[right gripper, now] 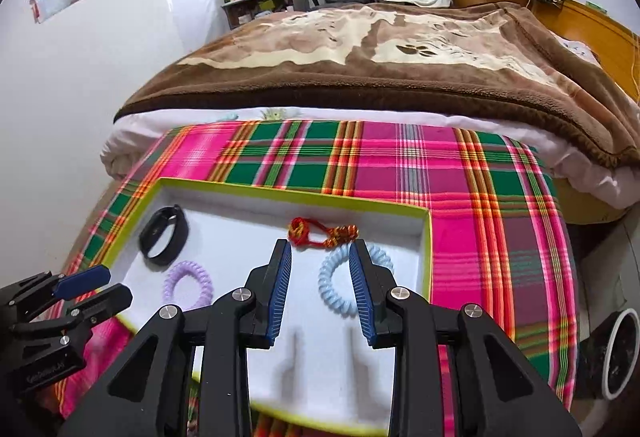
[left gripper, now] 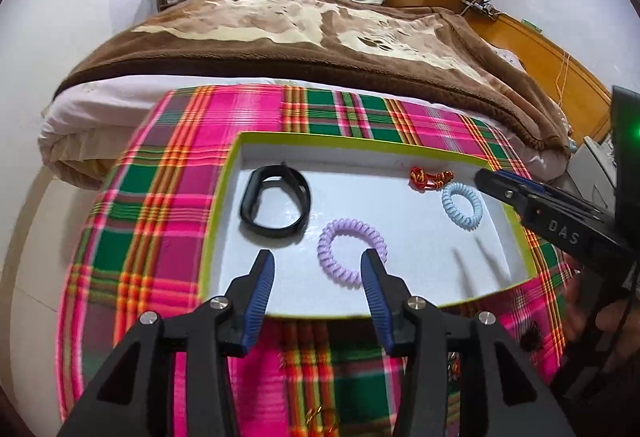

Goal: Organize jewelry
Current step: 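Lower both held items into the white tray and open both tools, then move both tools back over the remaining jewelry on the cloth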

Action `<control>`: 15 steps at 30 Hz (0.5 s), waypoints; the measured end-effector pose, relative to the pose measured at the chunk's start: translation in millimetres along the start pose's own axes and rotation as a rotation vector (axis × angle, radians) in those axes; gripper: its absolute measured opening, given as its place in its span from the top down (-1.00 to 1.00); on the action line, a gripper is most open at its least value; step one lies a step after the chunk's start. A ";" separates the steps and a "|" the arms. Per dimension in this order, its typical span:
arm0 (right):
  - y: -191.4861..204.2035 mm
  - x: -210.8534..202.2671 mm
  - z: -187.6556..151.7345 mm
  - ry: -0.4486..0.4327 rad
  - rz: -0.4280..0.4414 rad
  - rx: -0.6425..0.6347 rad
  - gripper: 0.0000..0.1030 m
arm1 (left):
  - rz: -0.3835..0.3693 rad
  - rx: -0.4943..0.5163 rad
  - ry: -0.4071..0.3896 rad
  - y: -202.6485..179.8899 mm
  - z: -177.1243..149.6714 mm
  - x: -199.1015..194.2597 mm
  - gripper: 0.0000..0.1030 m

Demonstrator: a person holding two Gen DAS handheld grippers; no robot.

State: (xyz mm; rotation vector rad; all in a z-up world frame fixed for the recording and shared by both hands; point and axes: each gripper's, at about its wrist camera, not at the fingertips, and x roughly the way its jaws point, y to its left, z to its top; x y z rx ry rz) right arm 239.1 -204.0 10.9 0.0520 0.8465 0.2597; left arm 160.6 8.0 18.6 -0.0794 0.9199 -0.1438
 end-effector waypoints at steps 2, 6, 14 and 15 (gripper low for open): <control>2.5 -8.7 -4.3 -0.012 0.004 0.005 0.40 | 0.002 -0.005 -0.008 1.4 -5.0 -7.0 0.08; 9.9 -29.4 -17.2 -0.034 0.016 0.003 0.40 | -0.005 -0.018 -0.010 5.9 -15.8 -19.7 0.07; 19.7 -59.9 -63.3 -0.029 0.027 -0.003 0.39 | -0.039 -0.064 -0.010 23.2 -46.9 -42.5 0.07; 20.3 -62.1 -68.7 -0.026 0.030 -0.001 0.39 | -0.040 -0.073 -0.007 25.8 -51.1 -44.1 0.07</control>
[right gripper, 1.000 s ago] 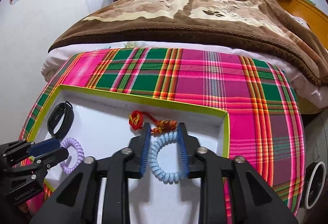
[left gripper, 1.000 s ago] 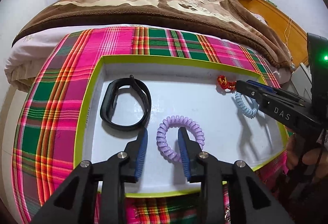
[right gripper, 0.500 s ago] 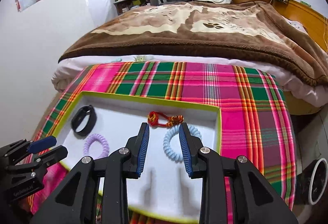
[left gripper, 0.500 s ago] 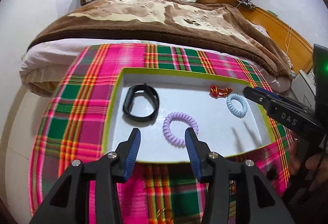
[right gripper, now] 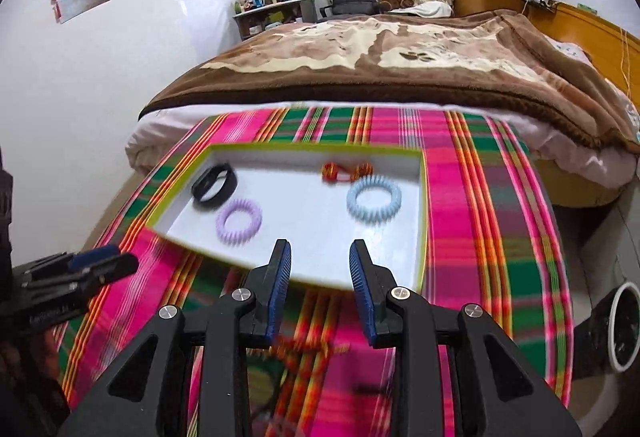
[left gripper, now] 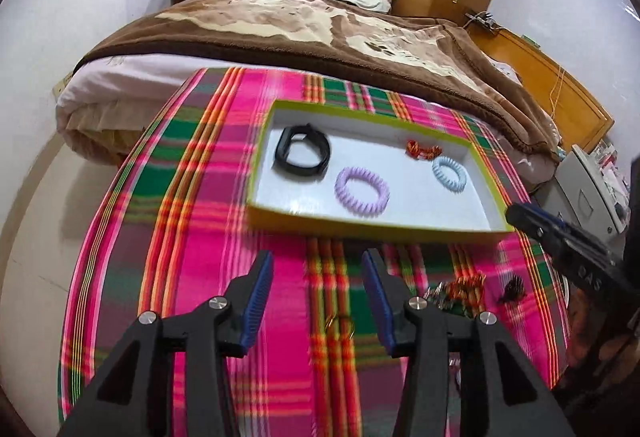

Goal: Organize jewelry
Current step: 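Move both tools back over the remaining jewelry on the cloth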

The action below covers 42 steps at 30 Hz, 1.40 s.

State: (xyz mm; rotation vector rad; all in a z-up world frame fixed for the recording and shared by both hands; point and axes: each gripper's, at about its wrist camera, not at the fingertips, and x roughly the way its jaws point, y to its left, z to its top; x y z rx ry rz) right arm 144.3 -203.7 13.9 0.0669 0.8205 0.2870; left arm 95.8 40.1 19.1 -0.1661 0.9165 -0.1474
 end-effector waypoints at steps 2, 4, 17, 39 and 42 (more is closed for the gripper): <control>2.8 -5.8 -12.0 0.006 0.005 0.005 0.38 | -0.022 -0.018 0.002 6.0 -7.6 -3.8 0.07; 5.1 -12.3 -23.5 0.011 0.011 0.003 0.37 | -0.026 -0.026 0.006 9.4 -14.8 -7.6 0.05; 25.4 -31.1 -93.1 0.053 0.085 -0.021 0.08 | -0.036 -0.020 -0.005 23.4 -45.9 -14.1 0.00; 67.0 -8.0 -114.5 0.104 0.007 -0.159 0.10 | -0.077 -0.051 0.043 44.7 -69.8 -18.9 -0.26; 69.5 -8.6 -116.1 0.095 -0.034 -0.178 0.49 | -0.089 -0.058 0.061 44.1 -71.4 -16.5 -0.26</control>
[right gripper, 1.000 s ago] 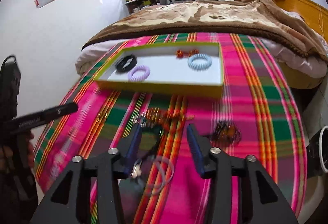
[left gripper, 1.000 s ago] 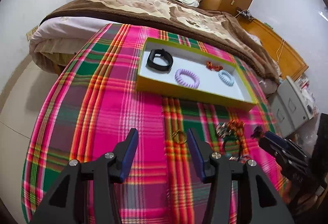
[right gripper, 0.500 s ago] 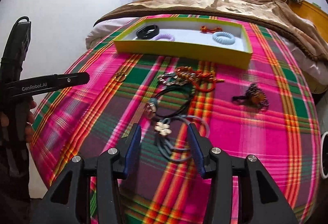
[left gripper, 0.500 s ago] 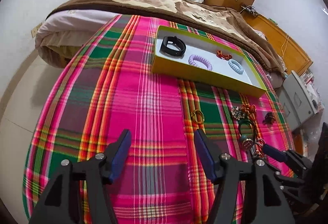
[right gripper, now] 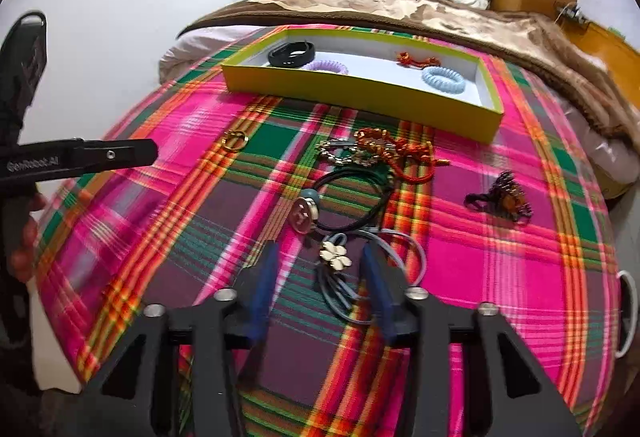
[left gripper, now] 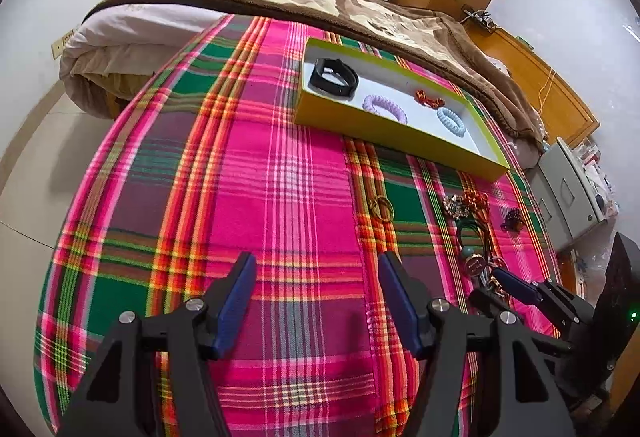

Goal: Organize jewelry
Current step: 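Move both tools back over the remaining jewelry on the cloth, then grasp the flower-charm hair tie with the right tool while the left tool grasps the gold ring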

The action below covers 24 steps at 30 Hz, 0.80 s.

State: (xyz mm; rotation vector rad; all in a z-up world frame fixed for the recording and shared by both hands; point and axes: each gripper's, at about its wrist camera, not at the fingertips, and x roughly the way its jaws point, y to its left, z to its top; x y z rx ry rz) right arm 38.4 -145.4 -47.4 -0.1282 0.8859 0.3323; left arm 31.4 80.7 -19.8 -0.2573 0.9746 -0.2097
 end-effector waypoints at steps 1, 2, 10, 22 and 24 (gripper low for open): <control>-0.6 0.1 0.0 0.000 -0.005 0.000 0.52 | -0.004 -0.005 -0.002 0.2 -0.3 -0.1 -0.26; -0.9 -0.1 -0.1 0.000 -0.010 -0.004 0.58 | -0.010 -0.010 -0.004 0.5 -0.5 -0.5 -0.26; -7.4 -7.8 -6.1 -0.016 -0.010 0.034 0.67 | -0.025 0.011 0.003 -6.9 -0.4 4.0 -0.26; -36.4 -48.7 -4.1 -0.144 -0.030 0.138 0.67 | 0.019 0.126 -0.008 -39.7 8.5 18.5 -0.26; -40.6 -53.8 -3.1 -0.160 -0.037 0.147 0.67 | 0.026 0.159 -0.023 -46.5 12.3 22.1 -0.26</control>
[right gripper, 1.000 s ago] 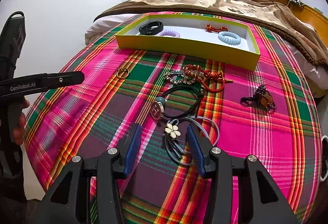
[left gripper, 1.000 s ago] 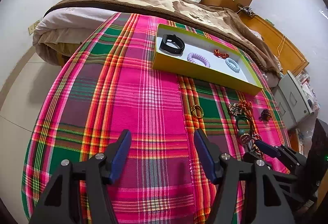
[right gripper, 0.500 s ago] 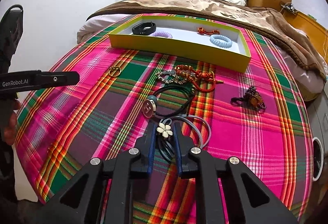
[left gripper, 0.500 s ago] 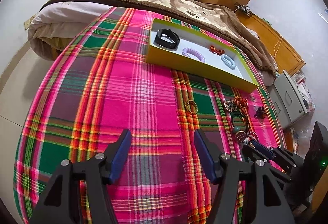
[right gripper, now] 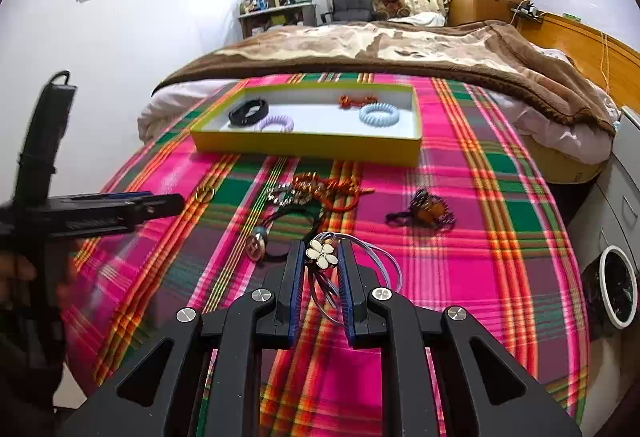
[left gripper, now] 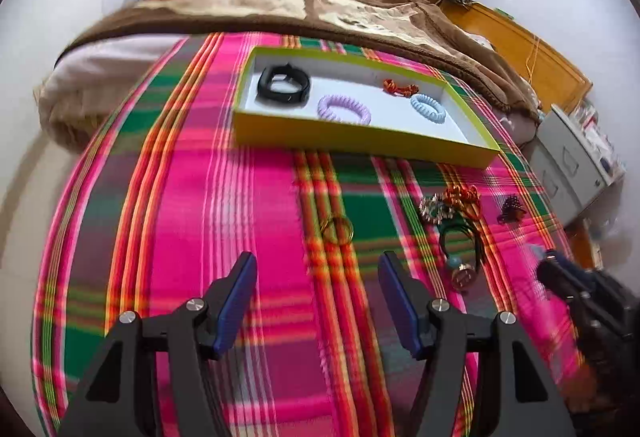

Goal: Organize jewelry
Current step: 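Grasp the flower-charm hair tie with the right tool while the left tool grasps the gold ring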

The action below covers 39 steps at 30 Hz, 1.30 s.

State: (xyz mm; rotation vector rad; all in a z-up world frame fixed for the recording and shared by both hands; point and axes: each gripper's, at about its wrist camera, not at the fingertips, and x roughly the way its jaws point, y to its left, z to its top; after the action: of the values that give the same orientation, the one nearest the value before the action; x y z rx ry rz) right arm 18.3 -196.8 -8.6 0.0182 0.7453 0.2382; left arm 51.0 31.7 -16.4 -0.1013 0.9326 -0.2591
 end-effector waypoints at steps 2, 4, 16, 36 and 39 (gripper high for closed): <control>-3.3 -0.3 1.9 -0.003 -0.002 0.007 0.67 | -0.016 -0.007 0.004 -1.2 4.7 6.1 -0.23; -7.0 0.6 2.4 -0.003 0.000 0.015 0.67 | 0.058 0.047 -0.020 -9.0 7.2 9.0 -0.23; -17.3 10.6 4.2 0.005 0.020 0.033 0.67 | 0.132 0.132 0.024 -24.0 9.5 31.1 -0.16; -20.1 14.9 5.1 0.006 0.025 0.038 0.67 | 0.118 0.162 0.006 -27.9 10.3 30.1 0.55; -20.7 15.2 5.4 0.003 0.021 0.037 0.67 | 0.109 0.148 0.004 -25.3 11.1 28.2 0.55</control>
State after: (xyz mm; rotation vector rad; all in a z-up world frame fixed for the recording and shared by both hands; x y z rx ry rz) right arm 37.0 -213.2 -16.9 0.0607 0.7531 0.2440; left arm 71.5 -0.5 -26.8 0.0866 0.9173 -0.2267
